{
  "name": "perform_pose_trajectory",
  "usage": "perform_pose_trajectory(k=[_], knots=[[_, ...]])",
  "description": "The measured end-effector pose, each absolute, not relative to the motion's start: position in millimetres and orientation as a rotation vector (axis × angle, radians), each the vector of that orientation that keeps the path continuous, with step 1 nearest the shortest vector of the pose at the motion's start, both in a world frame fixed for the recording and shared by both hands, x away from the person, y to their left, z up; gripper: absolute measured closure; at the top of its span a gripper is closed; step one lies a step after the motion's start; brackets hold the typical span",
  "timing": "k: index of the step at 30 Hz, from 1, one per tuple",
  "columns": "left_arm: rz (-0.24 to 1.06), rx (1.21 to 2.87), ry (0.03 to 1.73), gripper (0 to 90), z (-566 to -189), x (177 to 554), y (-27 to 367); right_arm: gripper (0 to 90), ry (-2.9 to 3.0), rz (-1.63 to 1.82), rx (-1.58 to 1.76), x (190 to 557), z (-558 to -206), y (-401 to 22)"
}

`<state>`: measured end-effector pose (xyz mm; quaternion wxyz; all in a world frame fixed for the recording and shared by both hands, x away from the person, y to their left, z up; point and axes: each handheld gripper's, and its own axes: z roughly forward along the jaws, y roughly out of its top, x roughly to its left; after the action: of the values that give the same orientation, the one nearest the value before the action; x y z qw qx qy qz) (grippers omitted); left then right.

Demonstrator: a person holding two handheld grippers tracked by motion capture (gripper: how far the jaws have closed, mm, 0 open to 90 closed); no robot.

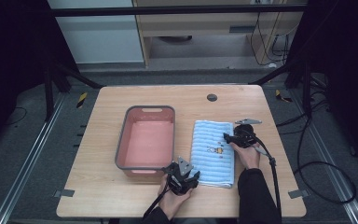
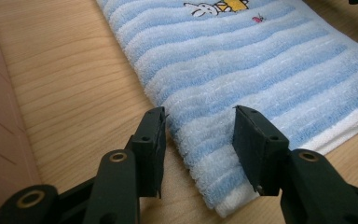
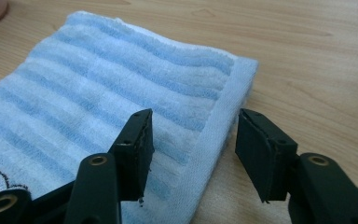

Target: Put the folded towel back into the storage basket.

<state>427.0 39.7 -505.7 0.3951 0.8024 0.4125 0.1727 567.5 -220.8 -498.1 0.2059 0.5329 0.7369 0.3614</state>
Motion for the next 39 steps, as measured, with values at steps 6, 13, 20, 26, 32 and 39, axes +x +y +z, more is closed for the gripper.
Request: perform_pose_trajectory(k=[6,13,20,26,32,39], knots=[[0.403,2.024,1.066,56.7,-506,428,40,50.8,2.072,1.008,1.499,568,-502,-221],[0.369,2.013,1.073,66.2,-507,429,40,69.3,2.094,1.036,1.492,567,-502,-218],[0.355,2.003,1.084,79.2,-504,429,39,80.4,2.105,1.069,1.502,567,-502,-217],[0.359,1.986,1.073,83.1,-500,428,41,82.4,2.111,1.090,1.481,565,-496,-217],[0.376,1.973,1.034,83.6,-489,426,43,82.5,2.084,1.152,1.432,558,-479,-220],[0.406,1.962,0.976,83.6,-472,421,43,82.5,2.023,1.231,1.391,547,-457,-228]])
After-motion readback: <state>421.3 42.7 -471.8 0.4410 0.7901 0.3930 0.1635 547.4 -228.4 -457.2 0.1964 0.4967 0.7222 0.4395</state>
